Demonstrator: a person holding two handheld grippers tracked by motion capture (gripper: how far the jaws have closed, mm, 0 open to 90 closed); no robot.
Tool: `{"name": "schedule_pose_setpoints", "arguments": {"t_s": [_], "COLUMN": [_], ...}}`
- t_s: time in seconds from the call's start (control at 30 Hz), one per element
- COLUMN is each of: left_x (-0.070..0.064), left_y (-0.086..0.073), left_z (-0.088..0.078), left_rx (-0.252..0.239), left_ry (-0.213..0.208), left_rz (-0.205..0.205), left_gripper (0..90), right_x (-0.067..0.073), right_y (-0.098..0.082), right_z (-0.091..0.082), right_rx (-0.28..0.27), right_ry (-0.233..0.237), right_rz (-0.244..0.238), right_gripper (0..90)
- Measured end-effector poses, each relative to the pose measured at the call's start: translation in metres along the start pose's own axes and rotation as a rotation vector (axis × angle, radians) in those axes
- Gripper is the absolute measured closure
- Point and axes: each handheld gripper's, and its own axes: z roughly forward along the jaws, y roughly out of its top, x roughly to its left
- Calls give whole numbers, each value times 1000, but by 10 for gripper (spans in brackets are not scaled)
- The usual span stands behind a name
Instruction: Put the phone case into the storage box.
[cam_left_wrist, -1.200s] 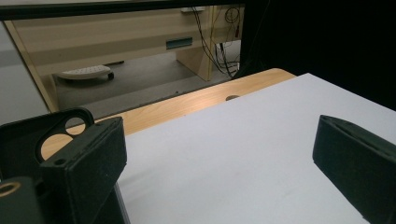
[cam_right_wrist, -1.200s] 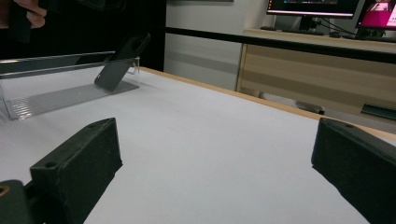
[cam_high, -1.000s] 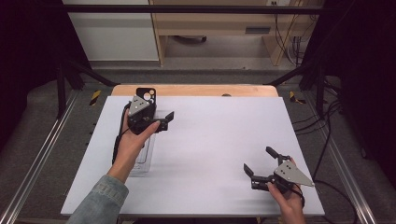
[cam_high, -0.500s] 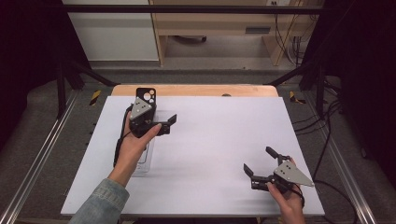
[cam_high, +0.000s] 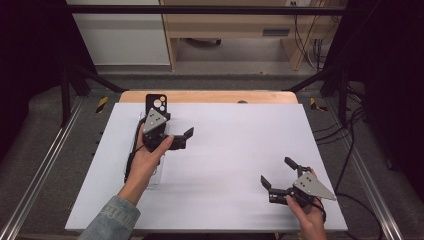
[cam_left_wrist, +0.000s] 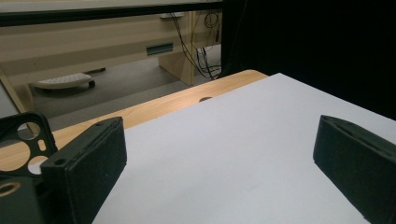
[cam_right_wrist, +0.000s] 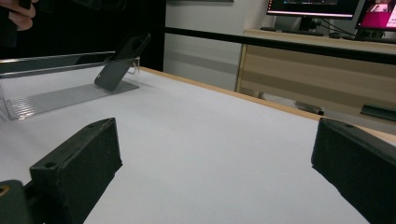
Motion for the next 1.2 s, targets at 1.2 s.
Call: {"name": "schedule_pose_setpoints", "arguments": {"t_s": [1.2], "left_x": [-23], "left_y": [-7], "left_z": [-30], "left_rx": [-74], "left_ry": [-45], "left_rz": [-10], "left_gripper": [22], "right_x": [1], "right_y": [0], "right_z": [0], "right_rx": [1], "right_ry": [1], "right_rz": [-3], "right_gripper": [19]}}
